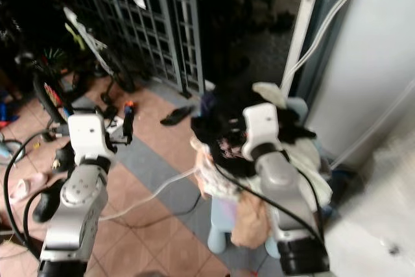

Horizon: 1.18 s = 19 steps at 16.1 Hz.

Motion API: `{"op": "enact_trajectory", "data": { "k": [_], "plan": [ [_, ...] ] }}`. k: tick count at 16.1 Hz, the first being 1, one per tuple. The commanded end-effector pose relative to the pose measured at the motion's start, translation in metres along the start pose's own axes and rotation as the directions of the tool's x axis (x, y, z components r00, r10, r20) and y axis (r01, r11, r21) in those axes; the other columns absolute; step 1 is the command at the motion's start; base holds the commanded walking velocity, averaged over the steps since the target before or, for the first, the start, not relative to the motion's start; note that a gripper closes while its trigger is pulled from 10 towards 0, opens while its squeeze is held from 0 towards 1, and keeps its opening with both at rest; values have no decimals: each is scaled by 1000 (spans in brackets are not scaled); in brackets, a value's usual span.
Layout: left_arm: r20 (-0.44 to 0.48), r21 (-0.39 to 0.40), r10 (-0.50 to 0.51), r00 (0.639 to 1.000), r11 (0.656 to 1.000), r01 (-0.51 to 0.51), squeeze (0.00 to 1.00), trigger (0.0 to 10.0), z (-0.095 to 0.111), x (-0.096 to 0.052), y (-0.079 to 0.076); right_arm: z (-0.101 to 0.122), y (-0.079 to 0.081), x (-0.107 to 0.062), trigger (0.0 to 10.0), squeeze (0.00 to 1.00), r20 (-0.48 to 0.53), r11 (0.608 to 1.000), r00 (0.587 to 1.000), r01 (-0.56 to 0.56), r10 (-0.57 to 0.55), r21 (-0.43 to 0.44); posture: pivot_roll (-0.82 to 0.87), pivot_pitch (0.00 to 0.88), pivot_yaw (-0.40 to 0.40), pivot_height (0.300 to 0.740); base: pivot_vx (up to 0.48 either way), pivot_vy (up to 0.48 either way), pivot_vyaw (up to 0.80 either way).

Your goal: Clothes washing

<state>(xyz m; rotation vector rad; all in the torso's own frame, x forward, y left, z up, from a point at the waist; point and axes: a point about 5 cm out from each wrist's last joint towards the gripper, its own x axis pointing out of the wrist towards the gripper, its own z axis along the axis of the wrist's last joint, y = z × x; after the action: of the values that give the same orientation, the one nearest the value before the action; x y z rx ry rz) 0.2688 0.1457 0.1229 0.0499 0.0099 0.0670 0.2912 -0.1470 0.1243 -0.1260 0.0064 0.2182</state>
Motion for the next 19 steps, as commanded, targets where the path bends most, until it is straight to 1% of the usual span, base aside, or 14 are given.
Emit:
{"op": "enact_trajectory", "data": {
  "k": [1, 2, 3, 4, 5, 6, 7, 9, 11, 13, 16, 19],
  "plan": [
    [1, 22, 24, 1000, 999, -24, 0, 10000, 1, 1, 7, -3, 7, 4, 10000, 0, -14, 1000, 1000, -24, 24, 16, -20, 0, 64, 740, 375, -296, 0],
    [1, 13, 24, 1000, 1000, -24, 0, 10000, 1, 0, 6, -6, 6, 3, 10000, 0, -24, 1000, 1000, -17, 17, 18, -19, 0, 57, 740, 0, 0, 0],
    [20, 15, 17, 1000, 1000, -18, 0, 10000, 4, -1, 4, -9, 4, 2, 10000, 0, -43, 1000, 999, -2, 3, 23, -15, 0, 32, 740, 0, 0, 0],
    [15, 4, 2, 1000, 1000, -2, 0, 10000, 3, -2, 4, -10, 7, 2, 10000, 0, -67, 1000, 998, -21, 22, 13, -14, 0, 23, 740, 0, 0, 0],
    [15, 4, 2, 1000, 1000, -2, 0, 10000, 3, -2, 4, -10, 7, 2, 10000, 0, -67, 1000, 998, -21, 22, 13, -14, 0, 23, 740, 0, 0, 0],
    [-2, 3, 18, 1000, 1000, -18, 0, 10000, -2, -5, 4, -15, 11, 4, 10000, 0, -90, 999, 995, -50, 50, -1, 3, 0, 15, 740, 0, -435, 0],
    [-9, -5, 27, 1000, 1000, -28, 0, 10000, -4, -8, 3, -17, 12, 7, 10000, 0, -96, 999, 994, -54, 54, 4, 5, 0, 16, 740, 0, -458, 0],
    [-4, -5, 4, 1000, 1000, -4, 0, 10000, -2, -8, 0, -14, 13, 12, 10000, 0, -87, 999, 995, -38, 40, 23, 8, 0, 19, 740, 0, -456, 0],
    [-1, 6, -6, 1000, 1000, 6, 0, 10000, -1, -2, 2, -12, 19, 15, 10000, 0, -82, 998, 995, -51, 53, 30, -8, 0, 34, 740, 0, -458, 0],
    [-4, 8, -8, 1000, 1000, 8, 0, 10000, -1, 0, 1, -11, 22, 15, 10000, 0, -84, 997, 994, -68, 70, 33, -15, 0, 48, 740, 0, -441, 0],
    [-19, 0, -13, 1000, 1000, 13, 0, 10000, -3, -2, -3, -18, 28, 16, 10000, 0, -122, 994, 987, -103, 107, 31, -19, 0, 54, 740, 0, 0, 0],
    [-19, -11, 0, 1000, 1000, 0, 0, 10000, -2, -3, -1, -25, 36, 15, 10000, 0, -166, 984, 970, -172, 177, 40, 2, 6, 43, 740, 0, 0, 0]
  ]
}}
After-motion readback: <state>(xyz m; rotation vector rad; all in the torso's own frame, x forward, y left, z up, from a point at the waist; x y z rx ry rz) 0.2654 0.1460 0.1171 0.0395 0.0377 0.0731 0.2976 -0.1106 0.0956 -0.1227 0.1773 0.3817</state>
